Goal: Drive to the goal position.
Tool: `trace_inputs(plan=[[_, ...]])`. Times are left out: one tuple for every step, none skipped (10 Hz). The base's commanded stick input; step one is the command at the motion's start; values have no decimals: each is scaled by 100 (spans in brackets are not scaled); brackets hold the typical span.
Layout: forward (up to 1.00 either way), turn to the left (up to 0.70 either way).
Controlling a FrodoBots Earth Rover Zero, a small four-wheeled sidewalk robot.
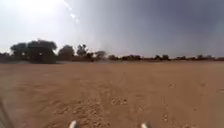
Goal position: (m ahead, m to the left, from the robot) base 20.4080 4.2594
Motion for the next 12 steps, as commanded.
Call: trace_inputs(plan=[[100, 0], [100, 0], [100, 0], [100, 0], [100, 0], [100, 0], [100, 0], [100, 0], [100, 0], [100, 0], [100, 0], [100, 0]])
